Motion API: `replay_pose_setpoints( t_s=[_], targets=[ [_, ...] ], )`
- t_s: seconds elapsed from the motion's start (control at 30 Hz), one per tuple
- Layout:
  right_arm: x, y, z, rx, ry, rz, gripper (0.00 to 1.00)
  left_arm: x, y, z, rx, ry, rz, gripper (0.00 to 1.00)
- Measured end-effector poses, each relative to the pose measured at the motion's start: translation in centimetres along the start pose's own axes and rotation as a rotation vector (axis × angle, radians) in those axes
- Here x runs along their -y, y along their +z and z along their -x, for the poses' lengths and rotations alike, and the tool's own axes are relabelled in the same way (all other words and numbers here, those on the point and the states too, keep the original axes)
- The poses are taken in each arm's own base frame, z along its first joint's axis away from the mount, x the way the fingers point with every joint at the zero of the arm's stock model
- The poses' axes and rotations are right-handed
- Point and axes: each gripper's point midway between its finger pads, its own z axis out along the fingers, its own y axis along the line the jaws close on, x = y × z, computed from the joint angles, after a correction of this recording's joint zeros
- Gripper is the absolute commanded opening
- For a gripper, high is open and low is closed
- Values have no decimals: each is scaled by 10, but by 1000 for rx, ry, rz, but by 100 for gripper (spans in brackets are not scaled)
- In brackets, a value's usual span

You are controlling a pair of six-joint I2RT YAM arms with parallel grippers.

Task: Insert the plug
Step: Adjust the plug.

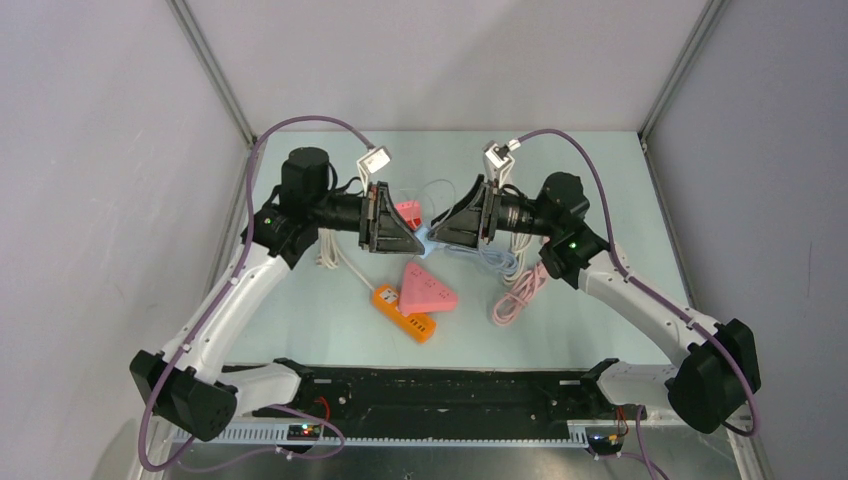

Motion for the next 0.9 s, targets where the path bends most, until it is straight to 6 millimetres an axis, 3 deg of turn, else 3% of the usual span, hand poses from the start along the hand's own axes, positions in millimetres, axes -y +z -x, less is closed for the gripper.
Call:
replay_pose_setpoints(
  t_s=[0.2, 0.4, 0.47, 0.63, 0.7, 0.77, 0.8, 0.9],
  targets=[
    [-13, 5, 12, 12, -32, 24, 70, 2, -1, -4, -9, 2, -14, 0],
    [-17, 12, 5, -27, -23, 33, 73, 2, -1, -4, -8, 2, -13, 0],
    [-14, 13, 0, -43, -18, 25, 67, 2, -1, -4, -8, 2, -13, 0],
    [-13, 13, -8, -78, -4, 20, 25, 0, -1, -4, -6, 4, -2, 2],
    [-16, 13, -5, -79, -18, 25, 14, 1, -1, -5, -8, 2, -9, 11],
    [-16, 13, -6, -87, -23, 31, 7, 2, -2, -5, -8, 4, -14, 31],
    [-16, 13, -6, -90, -24, 32, 5, 3, -2, -5, -9, 2, -16, 43],
    [-14, 13, -7, -91, -17, 20, 0, 0, -2, -5, -7, 2, -6, 59]
  ],
)
